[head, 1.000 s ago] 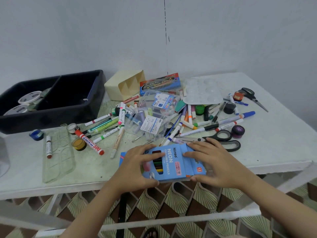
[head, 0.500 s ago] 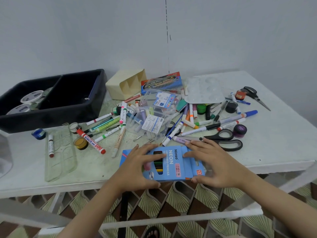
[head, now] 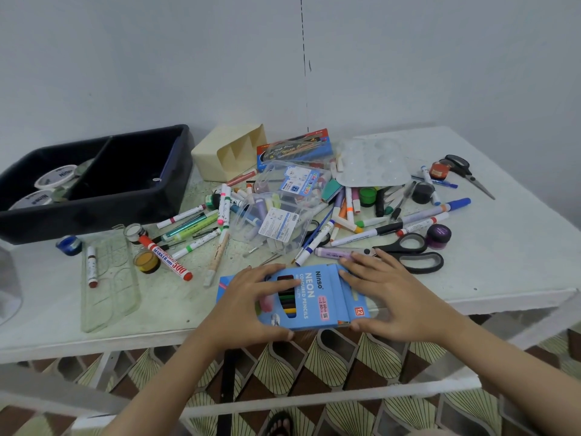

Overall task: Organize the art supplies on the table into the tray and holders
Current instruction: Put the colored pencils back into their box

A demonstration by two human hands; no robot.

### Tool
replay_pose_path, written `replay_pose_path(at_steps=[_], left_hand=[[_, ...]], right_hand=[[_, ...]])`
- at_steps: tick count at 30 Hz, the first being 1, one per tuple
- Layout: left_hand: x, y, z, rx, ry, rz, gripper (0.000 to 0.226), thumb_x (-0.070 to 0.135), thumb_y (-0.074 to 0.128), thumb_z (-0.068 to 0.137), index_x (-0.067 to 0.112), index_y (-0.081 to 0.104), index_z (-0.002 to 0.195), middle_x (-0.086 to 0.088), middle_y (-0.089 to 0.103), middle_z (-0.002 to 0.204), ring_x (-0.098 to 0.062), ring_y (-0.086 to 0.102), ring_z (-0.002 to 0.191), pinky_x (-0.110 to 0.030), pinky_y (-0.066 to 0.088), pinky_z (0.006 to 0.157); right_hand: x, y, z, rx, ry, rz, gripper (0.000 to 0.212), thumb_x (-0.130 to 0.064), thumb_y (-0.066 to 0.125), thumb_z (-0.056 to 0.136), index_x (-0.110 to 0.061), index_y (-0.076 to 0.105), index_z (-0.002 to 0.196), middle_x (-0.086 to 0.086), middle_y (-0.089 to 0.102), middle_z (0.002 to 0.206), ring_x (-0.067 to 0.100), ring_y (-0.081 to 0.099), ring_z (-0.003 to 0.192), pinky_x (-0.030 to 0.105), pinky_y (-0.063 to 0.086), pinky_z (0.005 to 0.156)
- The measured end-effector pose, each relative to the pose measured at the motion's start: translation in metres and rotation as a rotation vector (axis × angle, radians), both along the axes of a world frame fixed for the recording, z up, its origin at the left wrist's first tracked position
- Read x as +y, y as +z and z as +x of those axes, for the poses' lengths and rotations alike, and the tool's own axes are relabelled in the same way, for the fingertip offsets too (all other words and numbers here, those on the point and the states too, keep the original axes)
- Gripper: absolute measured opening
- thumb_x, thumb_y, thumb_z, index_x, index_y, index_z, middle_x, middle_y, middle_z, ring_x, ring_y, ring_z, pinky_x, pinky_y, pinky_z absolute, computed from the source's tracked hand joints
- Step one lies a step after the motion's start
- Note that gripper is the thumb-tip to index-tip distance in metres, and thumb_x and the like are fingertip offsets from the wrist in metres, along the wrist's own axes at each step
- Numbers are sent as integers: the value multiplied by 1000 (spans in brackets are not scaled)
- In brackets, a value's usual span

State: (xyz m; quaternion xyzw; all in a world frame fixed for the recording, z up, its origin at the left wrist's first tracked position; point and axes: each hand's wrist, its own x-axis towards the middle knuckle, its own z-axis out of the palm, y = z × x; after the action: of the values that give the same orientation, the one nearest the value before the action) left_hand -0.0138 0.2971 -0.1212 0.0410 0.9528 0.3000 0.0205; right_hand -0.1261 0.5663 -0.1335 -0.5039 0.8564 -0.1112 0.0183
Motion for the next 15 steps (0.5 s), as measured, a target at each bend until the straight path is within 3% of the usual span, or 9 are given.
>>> replay_pose_path(at_steps=[4, 11, 15], left_hand=[[2, 0, 0, 6, 24, -11, 71, 65, 67, 53, 61, 46, 121, 40, 21, 135, 3, 26, 127, -31, 22, 106], [8, 2, -2, -18, 43, -47, 74, 69, 62, 52, 59, 44, 123, 25, 27, 142, -3, 24, 131, -29, 19, 105], [6, 1, -1, 1, 77, -33, 73, 68, 65, 51, 60, 45, 121, 26, 31, 140, -2, 27, 130, -29, 22, 104]], right_hand=[[-4, 3, 0, -26, -7, 26, 93, -85, 19, 75, -28, 20, 148, -13, 8, 154, 0, -9, 141, 30, -19, 112], [-16, 5, 1, -23, -14, 67, 88, -80, 25, 77, -30, 18, 149, -12, 1, 156, 2, -14, 140, 36, -18, 113], [-14, 1, 5, -7, -44, -98, 78, -75, 37, 80, -34, 27, 147, -6, 8, 157, 7, -6, 143, 34, -12, 116]])
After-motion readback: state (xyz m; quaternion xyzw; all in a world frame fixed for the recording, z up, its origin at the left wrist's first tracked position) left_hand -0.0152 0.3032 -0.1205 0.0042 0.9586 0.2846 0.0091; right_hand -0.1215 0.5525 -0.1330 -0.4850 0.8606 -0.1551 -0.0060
